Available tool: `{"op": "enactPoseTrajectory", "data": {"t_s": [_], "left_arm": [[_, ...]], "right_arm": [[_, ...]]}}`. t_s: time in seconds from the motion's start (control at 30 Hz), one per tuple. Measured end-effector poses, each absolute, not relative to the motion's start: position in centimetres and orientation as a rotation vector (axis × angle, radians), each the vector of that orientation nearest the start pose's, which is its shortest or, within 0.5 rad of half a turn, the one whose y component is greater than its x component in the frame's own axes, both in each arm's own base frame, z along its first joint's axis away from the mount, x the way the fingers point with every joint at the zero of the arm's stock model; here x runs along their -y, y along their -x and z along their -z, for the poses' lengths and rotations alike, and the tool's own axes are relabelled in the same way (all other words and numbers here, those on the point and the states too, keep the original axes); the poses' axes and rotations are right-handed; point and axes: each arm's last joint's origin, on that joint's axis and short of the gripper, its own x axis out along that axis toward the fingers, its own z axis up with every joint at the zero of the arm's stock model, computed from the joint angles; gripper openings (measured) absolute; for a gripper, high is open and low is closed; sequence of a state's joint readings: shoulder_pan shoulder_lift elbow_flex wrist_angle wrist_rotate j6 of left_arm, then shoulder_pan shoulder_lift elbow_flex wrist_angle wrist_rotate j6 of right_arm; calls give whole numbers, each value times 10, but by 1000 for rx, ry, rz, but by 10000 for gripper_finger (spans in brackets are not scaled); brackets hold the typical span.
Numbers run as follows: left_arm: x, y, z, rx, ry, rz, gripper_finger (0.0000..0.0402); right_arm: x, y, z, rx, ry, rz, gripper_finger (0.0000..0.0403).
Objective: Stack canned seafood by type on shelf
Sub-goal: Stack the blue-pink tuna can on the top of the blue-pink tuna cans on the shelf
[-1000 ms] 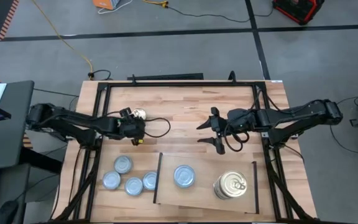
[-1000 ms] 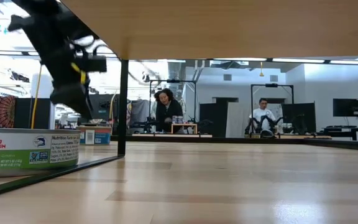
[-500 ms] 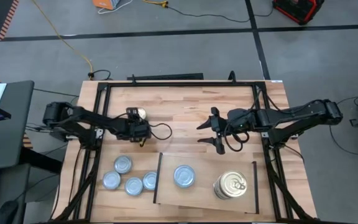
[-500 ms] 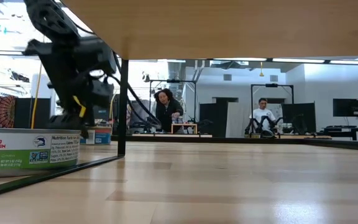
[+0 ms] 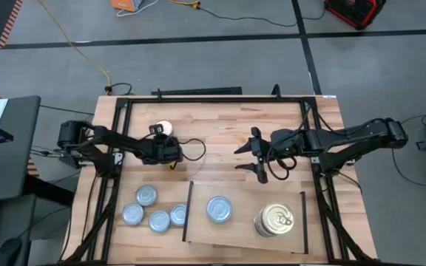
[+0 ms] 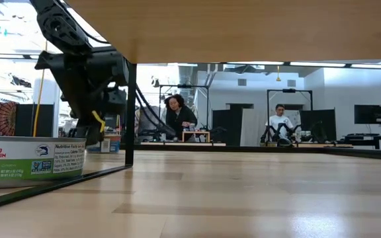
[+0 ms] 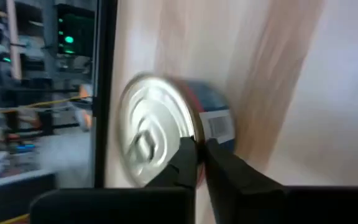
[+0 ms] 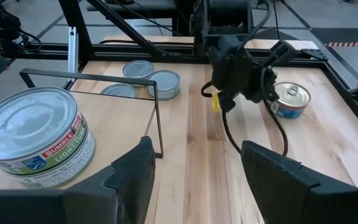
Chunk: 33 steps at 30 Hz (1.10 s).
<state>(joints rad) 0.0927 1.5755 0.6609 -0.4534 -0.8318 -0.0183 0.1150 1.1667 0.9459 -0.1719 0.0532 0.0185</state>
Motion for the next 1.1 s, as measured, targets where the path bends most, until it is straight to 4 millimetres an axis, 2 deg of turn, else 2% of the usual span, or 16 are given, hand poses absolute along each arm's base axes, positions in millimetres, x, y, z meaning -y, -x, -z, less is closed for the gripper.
{"op": "enactPoseTrajectory", "data": {"t_s": [0.13, 0.23, 0.43, 0.53, 0.8, 0.93, 1.1], "left_arm": [[-35, -233, -128, -1268, -420, -754, 10], [-29, -229, -129, -1309, -372, -687, 5], [-27, -237, -153, -1265, -359, -752, 5], [-24, -246, -174, -1195, -316, -761, 12], [-25, -252, -231, -1039, -269, -759, 39], [-40, -249, -255, -1009, -273, -734, 73], [-77, -251, -272, -1043, -200, -624, 151]], "right_arm": [[-28, -256, -314, -392, 10, -56, 265], [-28, -256, -314, -392, 8, -57, 265], [-29, -256, -314, -394, -3, -57, 265], [-29, -256, -314, -395, -2, -57, 265], [-29, -256, -313, -403, -1, -57, 265], [-29, -255, -311, -430, 2, -57, 265], [-24, -253, -307, -471, 15, -46, 265]]}}
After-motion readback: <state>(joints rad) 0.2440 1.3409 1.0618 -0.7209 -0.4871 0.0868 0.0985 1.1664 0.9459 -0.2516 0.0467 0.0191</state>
